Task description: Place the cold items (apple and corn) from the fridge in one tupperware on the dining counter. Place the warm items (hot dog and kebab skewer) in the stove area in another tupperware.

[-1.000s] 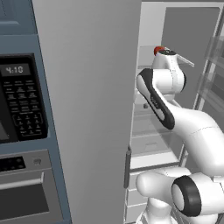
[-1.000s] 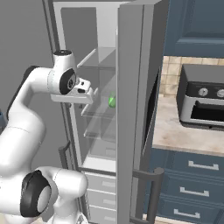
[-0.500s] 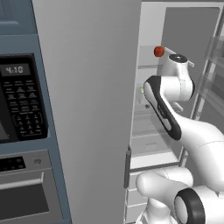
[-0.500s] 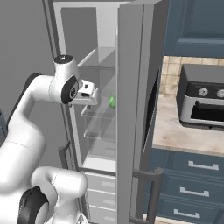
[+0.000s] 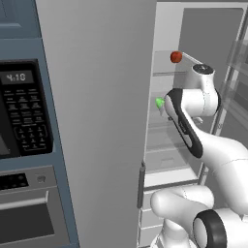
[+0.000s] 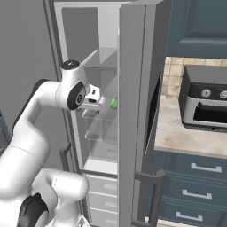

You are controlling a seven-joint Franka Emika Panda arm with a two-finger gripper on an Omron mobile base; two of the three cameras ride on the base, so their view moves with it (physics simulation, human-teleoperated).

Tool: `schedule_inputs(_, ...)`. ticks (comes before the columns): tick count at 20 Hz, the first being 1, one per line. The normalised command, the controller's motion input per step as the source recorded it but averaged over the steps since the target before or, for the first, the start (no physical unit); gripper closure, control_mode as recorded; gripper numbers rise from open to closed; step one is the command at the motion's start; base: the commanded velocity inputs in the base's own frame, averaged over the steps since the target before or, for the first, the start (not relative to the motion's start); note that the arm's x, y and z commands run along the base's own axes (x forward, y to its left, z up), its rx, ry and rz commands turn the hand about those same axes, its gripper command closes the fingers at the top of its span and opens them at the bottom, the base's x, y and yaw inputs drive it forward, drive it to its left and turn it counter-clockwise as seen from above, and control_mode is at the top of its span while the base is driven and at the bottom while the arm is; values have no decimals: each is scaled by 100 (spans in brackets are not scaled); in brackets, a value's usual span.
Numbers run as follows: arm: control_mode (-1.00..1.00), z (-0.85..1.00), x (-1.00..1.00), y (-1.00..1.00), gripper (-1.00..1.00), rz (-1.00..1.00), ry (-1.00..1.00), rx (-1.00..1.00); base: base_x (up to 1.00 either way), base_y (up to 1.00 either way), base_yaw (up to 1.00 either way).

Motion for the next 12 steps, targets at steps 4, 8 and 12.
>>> schedule_inputs(4,-100,-8,20,0,-100,0,9,-3,0,0,0)
schedule_inputs(8,-100,0,24,-24,-100,9,0,0,0,0,0)
schedule_inputs(12,-100,-2,26,-31,-100,7,2,6,0,0,0)
